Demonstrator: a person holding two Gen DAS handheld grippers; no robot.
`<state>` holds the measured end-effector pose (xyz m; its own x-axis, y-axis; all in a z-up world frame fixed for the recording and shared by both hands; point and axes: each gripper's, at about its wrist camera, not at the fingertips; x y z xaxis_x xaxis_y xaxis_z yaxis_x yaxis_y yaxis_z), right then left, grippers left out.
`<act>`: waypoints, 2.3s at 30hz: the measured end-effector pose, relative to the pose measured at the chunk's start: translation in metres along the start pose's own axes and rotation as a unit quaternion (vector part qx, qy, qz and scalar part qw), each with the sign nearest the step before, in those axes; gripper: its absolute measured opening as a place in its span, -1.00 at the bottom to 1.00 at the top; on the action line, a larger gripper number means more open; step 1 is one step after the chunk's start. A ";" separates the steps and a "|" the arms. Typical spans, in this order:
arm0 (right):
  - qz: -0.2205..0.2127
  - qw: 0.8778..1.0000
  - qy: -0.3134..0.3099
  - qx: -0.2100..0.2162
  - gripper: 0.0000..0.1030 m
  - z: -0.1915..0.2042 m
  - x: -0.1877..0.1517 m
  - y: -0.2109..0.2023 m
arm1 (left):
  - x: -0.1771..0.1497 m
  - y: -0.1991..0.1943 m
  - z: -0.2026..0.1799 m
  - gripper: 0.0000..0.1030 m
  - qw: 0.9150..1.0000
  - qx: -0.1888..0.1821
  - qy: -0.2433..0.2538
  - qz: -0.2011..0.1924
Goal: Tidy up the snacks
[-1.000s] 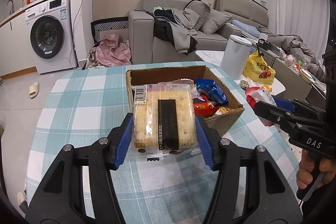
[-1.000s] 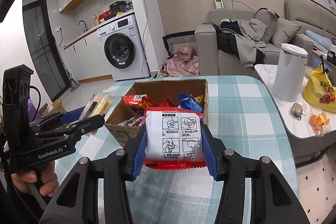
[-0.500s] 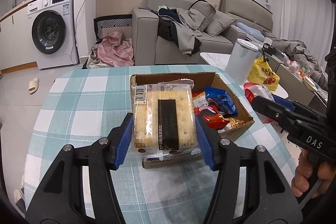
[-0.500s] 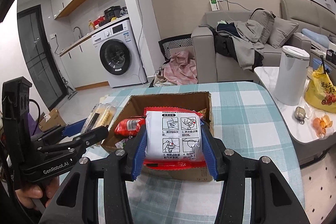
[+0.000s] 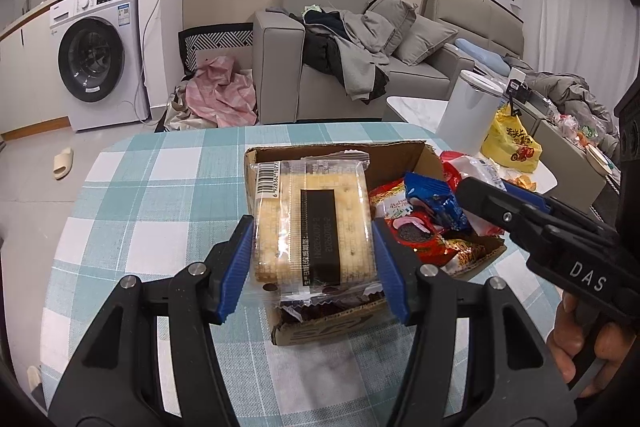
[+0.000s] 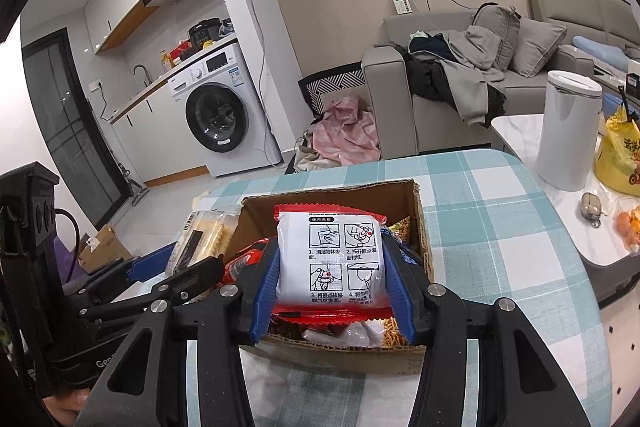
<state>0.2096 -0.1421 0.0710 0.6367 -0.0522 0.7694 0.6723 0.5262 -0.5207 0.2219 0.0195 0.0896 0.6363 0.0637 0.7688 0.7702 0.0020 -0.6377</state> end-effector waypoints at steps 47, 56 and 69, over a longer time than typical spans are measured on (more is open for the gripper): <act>-0.014 1.000 -0.002 0.004 0.99 -0.016 -0.004 -0.014 | -0.008 0.012 -0.006 0.98 1.000 0.007 0.000 -0.013; -0.041 0.998 -0.054 0.015 0.99 -0.005 -0.023 -0.044 | -0.029 -0.029 0.000 0.98 0.999 0.006 -0.008 -0.047; -0.058 0.995 -0.076 0.035 0.99 -0.009 -0.052 -0.063 | -0.062 -0.067 0.011 0.98 0.997 0.013 -0.007 -0.080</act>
<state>0.1371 -0.1804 0.0602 0.4890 0.0096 0.8722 0.7061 0.5827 -0.4023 0.1304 0.0259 0.0835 0.5050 0.0738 0.8600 0.8602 0.0394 -0.5085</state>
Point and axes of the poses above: each gripper's, at about its wrist camera, not at the fingertips, and y roughly the way its jaws point, z to its left, x to its top, and after that the axes turned 8 degrees about x, right-handed
